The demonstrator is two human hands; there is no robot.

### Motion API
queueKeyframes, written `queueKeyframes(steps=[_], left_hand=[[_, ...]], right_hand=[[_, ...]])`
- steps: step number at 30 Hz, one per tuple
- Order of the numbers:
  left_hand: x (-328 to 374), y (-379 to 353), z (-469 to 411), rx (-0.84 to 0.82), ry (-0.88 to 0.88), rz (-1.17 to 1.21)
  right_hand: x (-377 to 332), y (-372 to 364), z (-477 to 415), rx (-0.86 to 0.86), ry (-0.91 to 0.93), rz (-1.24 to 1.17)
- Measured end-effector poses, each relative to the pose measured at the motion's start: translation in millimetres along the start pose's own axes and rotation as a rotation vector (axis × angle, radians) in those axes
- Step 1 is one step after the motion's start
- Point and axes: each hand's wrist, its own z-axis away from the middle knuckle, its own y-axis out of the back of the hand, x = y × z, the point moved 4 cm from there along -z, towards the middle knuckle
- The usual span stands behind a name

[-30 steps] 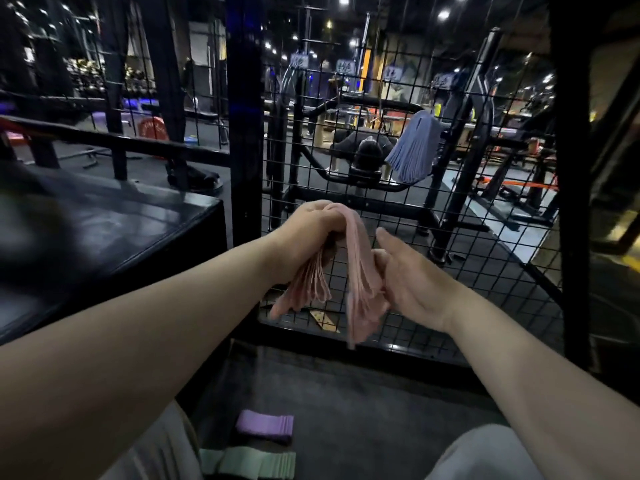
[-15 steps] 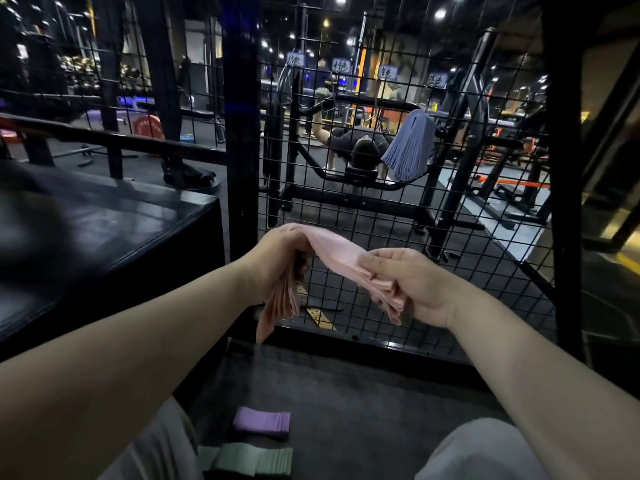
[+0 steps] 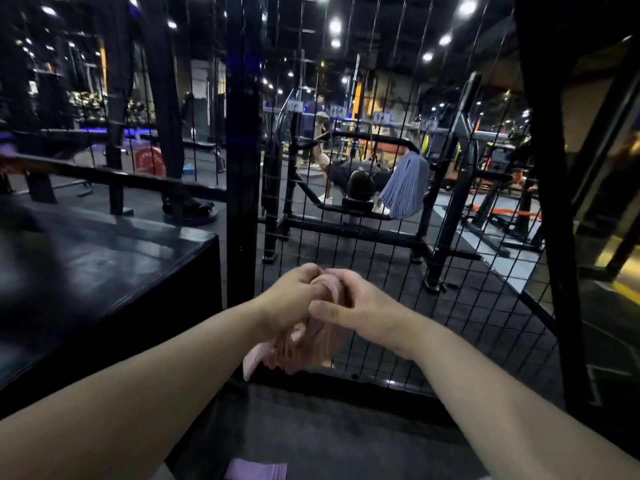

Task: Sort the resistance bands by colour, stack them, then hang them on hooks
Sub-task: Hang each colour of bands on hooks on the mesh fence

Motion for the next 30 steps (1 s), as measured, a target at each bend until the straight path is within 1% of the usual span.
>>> queueKeyframes(steps=[5, 9, 12, 15, 19, 21, 24, 30], left_hand=[[18, 15, -10, 0.012, -0.034, -0.071], [27, 21, -21, 0.03, -0.058, -0.05], [35, 30, -26, 0.043, -0.066, -0.057], [47, 38, -28, 0.05, -0.055, 0.021], [61, 39, -24, 0.009, -0.057, 0.099], [67, 39, -21, -0.007, -0.067, 0.074], [76, 39, -14, -0.041, -0.093, -0.007], [91, 48, 4, -0.036, -0.189, 0.011]], right_hand=[[-16, 10, -9, 0.034, 0.024, 0.014], [-22, 18, -20, 0.066, 0.027, -0.009], [-35, 29, -25, 0.12, 0.038, 0.031], [-53, 41, -26, 0.147, 0.067, 0.033], [-74, 50, -31, 0.19, 0.094, 0.066], [-85, 54, -33, 0.238, 0.113, 0.039], [-104, 54, -31, 0.252, 0.129, 0.054], [-142, 45, -18, 0.312, 0.195, 0.108]])
